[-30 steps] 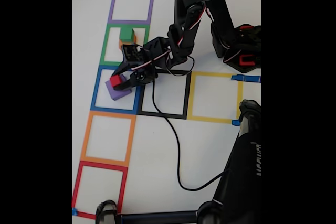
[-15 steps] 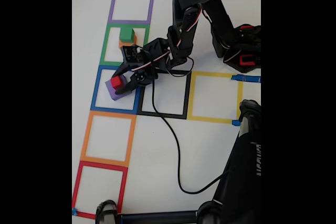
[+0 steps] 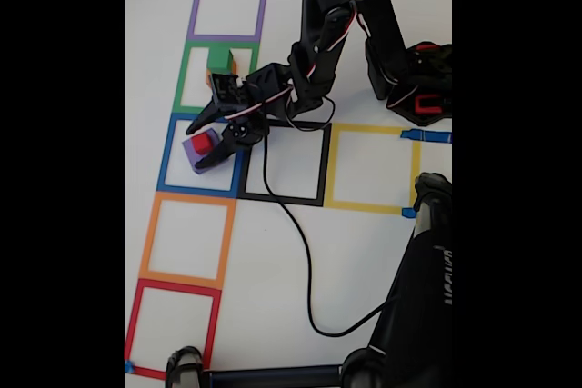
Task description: Tower of hanoi
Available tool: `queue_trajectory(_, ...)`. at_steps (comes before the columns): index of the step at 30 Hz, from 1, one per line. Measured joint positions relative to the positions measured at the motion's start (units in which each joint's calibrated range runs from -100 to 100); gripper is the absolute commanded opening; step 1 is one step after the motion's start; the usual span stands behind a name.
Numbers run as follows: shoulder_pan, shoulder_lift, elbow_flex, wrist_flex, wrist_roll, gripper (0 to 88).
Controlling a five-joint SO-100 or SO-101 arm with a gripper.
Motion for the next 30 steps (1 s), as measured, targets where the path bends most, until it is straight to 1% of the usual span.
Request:
queue_trajectory(3,1.52,-5.15,1.51,4.03,-0.18,8.6)
queue_trajectory(6,1.87,-11.73,4.07,8.3,-0.18,2.5)
queue_trajectory(9,5.27,-19.84,8.76,12.98,-0.18,1.1)
queue_trajectory(11,7.02,-26.68,9.83,19.51,-0.18,1.1)
queue_trajectory(14,9.6,-38.33,9.83,32.89,0.18,1.1)
queue_trajectory(17,12.05,-49.89,7.97,49.17,0.0,1.1)
queue_trajectory(21,15.56,-62.39,-1.68,73.68,0.18,1.1)
queue_trajectory(26,19.78,-67.88,-20.54,103.26,0.18,1.1)
queue_trajectory(30,24.22,-67.88,-37.01,120.27,0.18,1.1)
